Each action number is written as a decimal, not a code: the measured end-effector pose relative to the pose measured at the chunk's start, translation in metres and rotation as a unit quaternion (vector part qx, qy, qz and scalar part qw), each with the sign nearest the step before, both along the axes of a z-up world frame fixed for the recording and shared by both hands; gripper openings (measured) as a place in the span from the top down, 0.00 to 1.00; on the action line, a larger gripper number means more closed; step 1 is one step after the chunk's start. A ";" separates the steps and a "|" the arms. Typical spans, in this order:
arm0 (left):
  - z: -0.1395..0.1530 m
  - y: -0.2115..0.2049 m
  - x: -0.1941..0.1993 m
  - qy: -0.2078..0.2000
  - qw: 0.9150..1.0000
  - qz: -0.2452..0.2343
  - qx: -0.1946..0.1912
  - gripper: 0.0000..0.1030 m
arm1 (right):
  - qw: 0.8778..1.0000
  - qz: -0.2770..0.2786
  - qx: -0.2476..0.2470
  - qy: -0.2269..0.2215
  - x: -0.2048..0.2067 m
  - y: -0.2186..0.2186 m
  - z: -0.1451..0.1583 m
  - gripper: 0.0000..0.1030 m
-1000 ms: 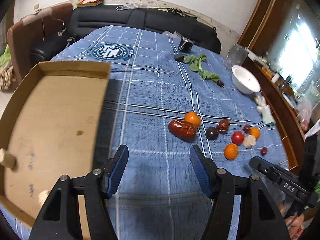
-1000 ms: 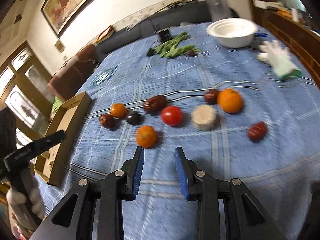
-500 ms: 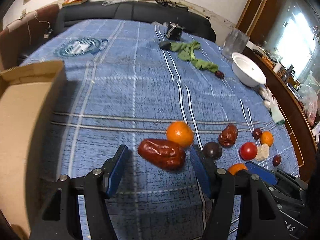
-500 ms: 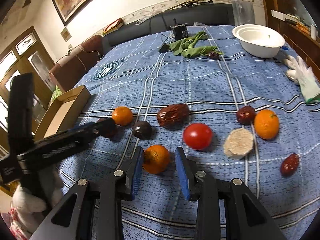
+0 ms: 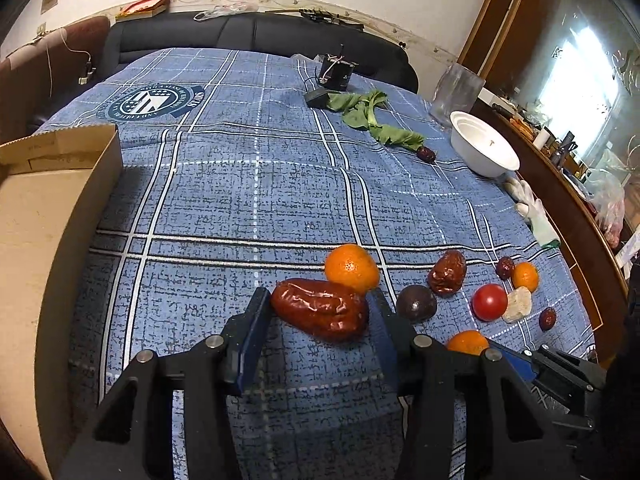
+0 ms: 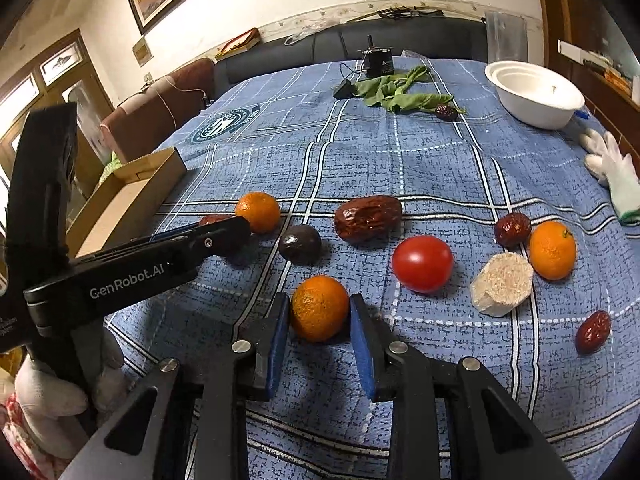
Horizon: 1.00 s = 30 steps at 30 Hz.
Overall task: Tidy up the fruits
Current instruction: 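Grasp the tangerine with the right tool while the left tool grasps the red date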
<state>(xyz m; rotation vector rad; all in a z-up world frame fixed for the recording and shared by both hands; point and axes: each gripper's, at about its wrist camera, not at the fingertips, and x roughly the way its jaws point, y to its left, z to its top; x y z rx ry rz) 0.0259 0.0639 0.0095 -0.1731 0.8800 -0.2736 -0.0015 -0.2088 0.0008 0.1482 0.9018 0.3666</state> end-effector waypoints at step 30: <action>0.074 0.186 -0.112 -0.069 0.979 0.178 -0.075 0.53 | 0.995 0.068 -0.014 -0.068 -0.040 0.070 0.064 0.80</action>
